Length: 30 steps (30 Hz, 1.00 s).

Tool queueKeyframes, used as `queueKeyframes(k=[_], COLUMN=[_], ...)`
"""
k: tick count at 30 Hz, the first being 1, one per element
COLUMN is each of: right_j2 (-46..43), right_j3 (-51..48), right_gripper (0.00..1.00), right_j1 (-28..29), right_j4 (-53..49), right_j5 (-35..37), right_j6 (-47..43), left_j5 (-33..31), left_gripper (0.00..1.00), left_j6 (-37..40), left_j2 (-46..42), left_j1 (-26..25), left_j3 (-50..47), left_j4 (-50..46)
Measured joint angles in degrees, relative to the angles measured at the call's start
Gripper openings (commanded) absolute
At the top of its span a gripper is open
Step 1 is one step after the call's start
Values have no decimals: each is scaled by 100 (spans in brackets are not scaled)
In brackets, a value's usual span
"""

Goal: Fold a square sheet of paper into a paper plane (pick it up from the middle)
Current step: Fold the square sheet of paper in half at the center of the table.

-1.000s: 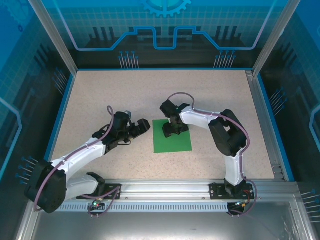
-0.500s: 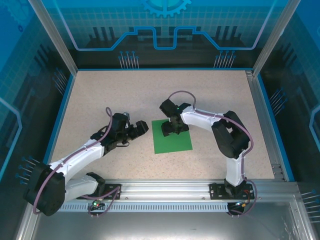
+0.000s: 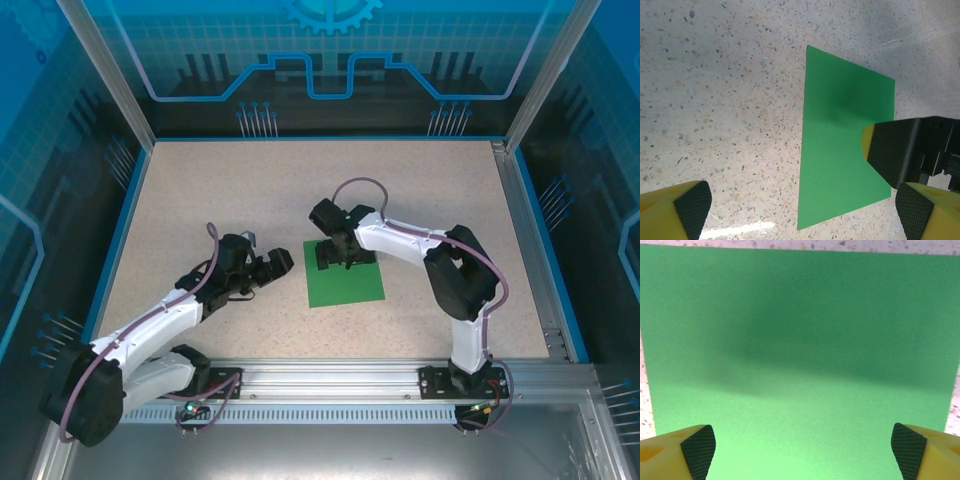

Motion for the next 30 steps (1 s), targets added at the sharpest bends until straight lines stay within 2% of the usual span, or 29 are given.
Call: queueKeyframes(k=[30], right_j2=[619], right_j3=[295], right_gripper=[99], right_j1=[85], right_j4=[-275], right_j5=[20], right_j6=[-87], left_j5=[81], left_gripper=[99], left_j6=[22], left_j2=[140], left_j1=[4], left_j3=[-57], left_j4=[111])
